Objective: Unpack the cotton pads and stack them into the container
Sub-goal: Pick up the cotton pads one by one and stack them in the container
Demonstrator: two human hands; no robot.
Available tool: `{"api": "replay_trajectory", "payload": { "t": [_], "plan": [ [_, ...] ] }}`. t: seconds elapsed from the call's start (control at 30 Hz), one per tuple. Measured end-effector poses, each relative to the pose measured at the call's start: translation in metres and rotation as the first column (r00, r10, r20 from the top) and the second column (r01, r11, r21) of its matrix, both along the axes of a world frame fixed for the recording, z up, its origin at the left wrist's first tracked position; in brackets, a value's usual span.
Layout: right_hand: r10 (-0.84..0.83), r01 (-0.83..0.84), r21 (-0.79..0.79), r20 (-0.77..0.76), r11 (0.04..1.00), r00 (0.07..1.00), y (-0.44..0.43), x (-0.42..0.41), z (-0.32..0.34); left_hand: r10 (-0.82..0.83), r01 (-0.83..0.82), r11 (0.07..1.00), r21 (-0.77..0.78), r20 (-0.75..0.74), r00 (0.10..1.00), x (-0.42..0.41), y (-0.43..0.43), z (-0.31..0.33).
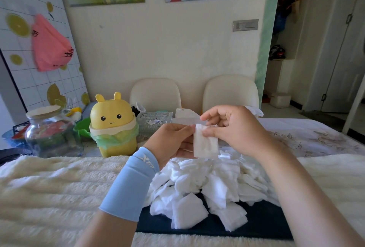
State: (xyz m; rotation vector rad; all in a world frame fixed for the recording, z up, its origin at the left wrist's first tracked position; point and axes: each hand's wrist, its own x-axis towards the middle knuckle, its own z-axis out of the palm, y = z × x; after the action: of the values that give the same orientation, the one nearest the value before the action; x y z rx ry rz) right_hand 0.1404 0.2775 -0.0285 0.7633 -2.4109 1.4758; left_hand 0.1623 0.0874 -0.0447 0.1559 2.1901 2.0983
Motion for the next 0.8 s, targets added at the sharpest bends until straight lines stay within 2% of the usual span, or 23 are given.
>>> {"api": "replay_trajectory", "payload": {
  "t": [0.17, 0.23, 0.3, 0.43, 0.67, 0.8],
  "plan": [
    [-0.087, 0.100, 0.081, -0.144, 0.992, 0.986, -0.003, 0.004, 0.000, -0.077, 0.077, 0.997, -0.006, -0.023, 0.997, 0.004, -0.002, 0.002],
    [-0.060, 0.062, 0.077, -0.023, 0.995, 0.998, 0.000, 0.001, -0.001, -0.102, 0.097, 0.993, -0.070, -0.065, 0.993, 0.005, -0.004, 0.002],
    [-0.010, 0.004, 0.054, 0.107, 0.999, 0.994, 0.003, -0.002, -0.004, -0.060, 0.048, 0.989, -0.137, -0.086, 0.995, 0.005, -0.005, 0.002],
    [0.016, -0.012, -0.030, 0.157, 0.999, 0.987, 0.003, -0.003, -0.006, -0.032, 0.010, 0.977, -0.215, -0.100, 0.994, 0.001, -0.006, 0.000],
    [0.105, -0.135, 0.055, 0.379, 0.989, 0.920, 0.011, -0.007, 0.000, -0.026, -0.012, 0.940, -0.342, -0.108, 0.994, -0.006, -0.006, -0.001],
    [0.082, -0.145, 0.113, 0.435, 0.983, 0.897, 0.013, -0.038, 0.016, -0.034, -0.053, 0.846, -0.531, -0.152, 0.988, -0.034, -0.001, 0.016]
  ]
}}
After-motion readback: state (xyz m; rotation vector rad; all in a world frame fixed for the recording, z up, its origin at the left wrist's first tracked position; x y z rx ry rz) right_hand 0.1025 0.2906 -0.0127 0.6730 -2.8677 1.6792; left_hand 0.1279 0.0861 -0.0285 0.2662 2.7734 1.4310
